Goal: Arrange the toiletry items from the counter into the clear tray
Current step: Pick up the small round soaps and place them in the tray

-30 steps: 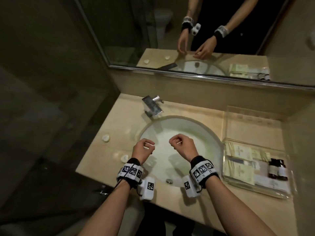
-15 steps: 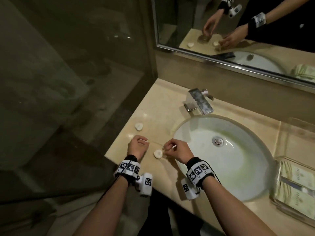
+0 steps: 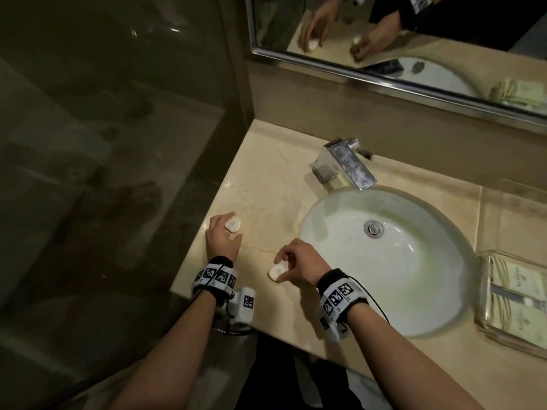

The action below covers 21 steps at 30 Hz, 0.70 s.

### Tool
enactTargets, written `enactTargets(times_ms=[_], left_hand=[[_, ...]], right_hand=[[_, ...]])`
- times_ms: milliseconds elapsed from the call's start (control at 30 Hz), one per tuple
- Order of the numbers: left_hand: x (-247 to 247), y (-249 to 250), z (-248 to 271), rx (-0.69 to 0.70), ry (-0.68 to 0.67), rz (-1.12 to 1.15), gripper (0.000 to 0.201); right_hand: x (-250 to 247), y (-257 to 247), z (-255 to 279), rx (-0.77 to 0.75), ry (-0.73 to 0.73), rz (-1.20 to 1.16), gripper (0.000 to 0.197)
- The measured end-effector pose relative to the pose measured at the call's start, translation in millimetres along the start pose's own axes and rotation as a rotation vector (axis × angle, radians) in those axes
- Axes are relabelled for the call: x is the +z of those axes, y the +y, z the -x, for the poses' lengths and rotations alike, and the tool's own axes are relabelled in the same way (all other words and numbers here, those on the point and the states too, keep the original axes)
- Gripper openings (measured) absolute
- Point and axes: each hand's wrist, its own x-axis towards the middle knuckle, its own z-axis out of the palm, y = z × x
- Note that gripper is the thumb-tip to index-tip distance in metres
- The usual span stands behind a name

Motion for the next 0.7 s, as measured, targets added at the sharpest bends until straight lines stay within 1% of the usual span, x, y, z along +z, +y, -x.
enactTargets(times_ms=[67,133,300,367,467,567,633,700], left_hand=[[3.4,2.0,1.3,0.000,0.026,0.006,0.046],[6.5,3.0,2.9,0.011,0.020,0.013,0.041],[15.4,11.9,14.0,-0.019,-0.032,0.103,0.039],[18.5,23.6,23.1,-0.022,-0.052,0.132,0.038],[25.6,46.0,37.1,-0.015,-0.095,0.157,0.039],[41.5,74.7,54.6,0.030,-0.138,0.153,0.038],[56.1,96.3,66.5,0.075,-0.173,0.153,0.037],[73.1,119.6,81.2,0.137,-0.199,0.151,0.038]], right_hand=[[-1.1,1.1,1.1,0.012,0.003,0.008,0.039],[-1.5,3.4,2.0,0.010,0.004,0.017,0.039],[-2.2,10.2,9.5,0.017,-0.010,-0.032,0.041],[-7.0,15.6,17.4,0.009,0.018,-0.085,0.040],[-22.8,29.6,32.2,-0.014,0.094,-0.209,0.036],[-49.6,48.9,59.4,-0.014,0.226,-0.345,0.031],[-68.6,63.7,79.4,0.013,0.313,-0.507,0.029],[-86.5,80.7,102.1,0.033,0.376,-0.713,0.032]])
